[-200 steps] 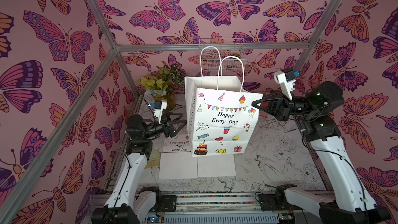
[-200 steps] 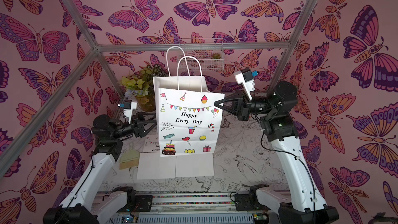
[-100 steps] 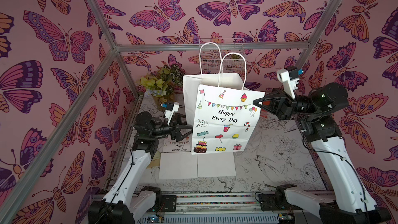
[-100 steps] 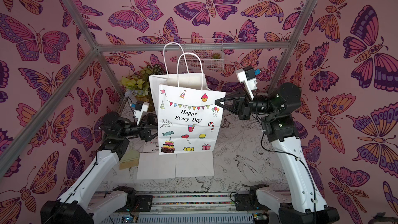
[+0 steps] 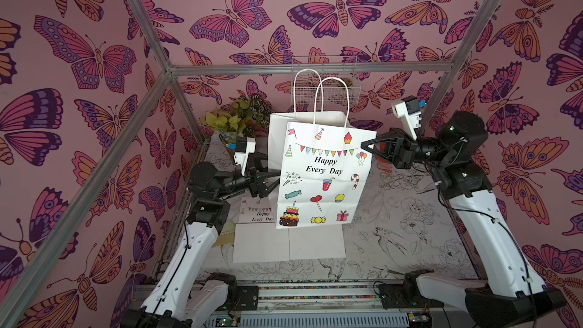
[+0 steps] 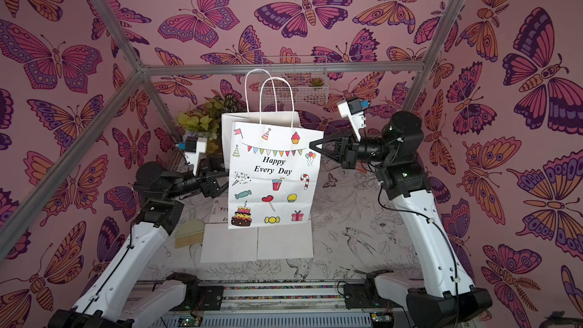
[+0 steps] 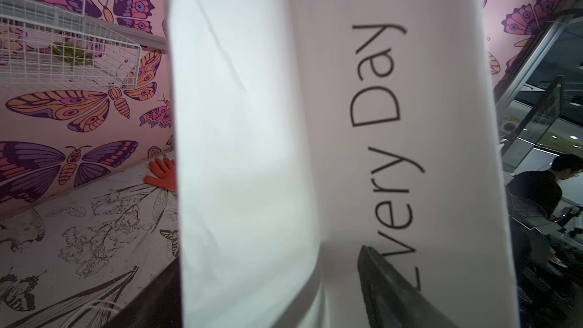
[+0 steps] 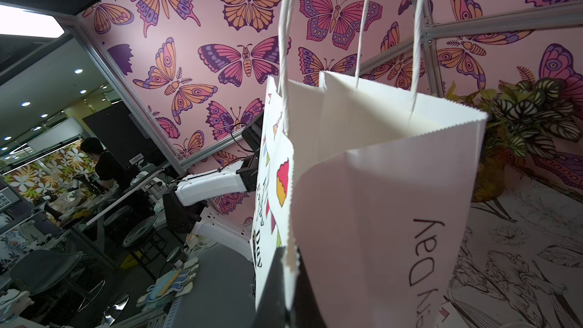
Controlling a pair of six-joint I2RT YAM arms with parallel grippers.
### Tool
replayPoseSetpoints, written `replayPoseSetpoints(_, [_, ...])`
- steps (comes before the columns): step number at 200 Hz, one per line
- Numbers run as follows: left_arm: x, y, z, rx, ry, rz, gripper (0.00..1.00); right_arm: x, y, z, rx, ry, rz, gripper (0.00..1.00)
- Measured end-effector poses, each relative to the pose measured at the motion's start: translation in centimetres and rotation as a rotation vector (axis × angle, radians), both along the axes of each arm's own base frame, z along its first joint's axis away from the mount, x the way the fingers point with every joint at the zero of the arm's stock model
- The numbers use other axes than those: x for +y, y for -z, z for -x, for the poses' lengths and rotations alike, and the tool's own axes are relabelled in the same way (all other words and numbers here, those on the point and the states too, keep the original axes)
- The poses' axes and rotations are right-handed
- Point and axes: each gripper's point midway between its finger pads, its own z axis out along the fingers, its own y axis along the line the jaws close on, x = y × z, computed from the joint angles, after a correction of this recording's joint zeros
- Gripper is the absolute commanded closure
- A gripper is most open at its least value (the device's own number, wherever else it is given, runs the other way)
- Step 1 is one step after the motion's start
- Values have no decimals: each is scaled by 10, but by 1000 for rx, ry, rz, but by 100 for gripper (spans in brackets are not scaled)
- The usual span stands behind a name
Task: Put away the paper bag
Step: Press the paper bag.
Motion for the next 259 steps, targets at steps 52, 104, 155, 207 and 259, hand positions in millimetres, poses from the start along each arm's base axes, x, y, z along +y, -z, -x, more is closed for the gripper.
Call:
replayPoseSetpoints(52, [3, -17, -2, 27, -25, 65, 16, 5, 26, -25, 60, 57, 53, 100])
replayPoseSetpoints(104, [7, -39, 1, 31, -35, 141, 12, 13, 36, -30, 60, 80, 92, 100])
replayPoseSetpoints(155, [9, -56, 14, -5, -21, 167, 10, 26, 41, -34, 47, 100, 141, 100])
replayPoseSetpoints(207, [8, -56, 18, -6, -6, 157, 10, 34, 53, -44, 71, 137, 184, 100])
replayPoseSetpoints(259, [5, -51, 14, 16, 1, 134, 20, 44, 56, -46, 80, 138, 188, 100])
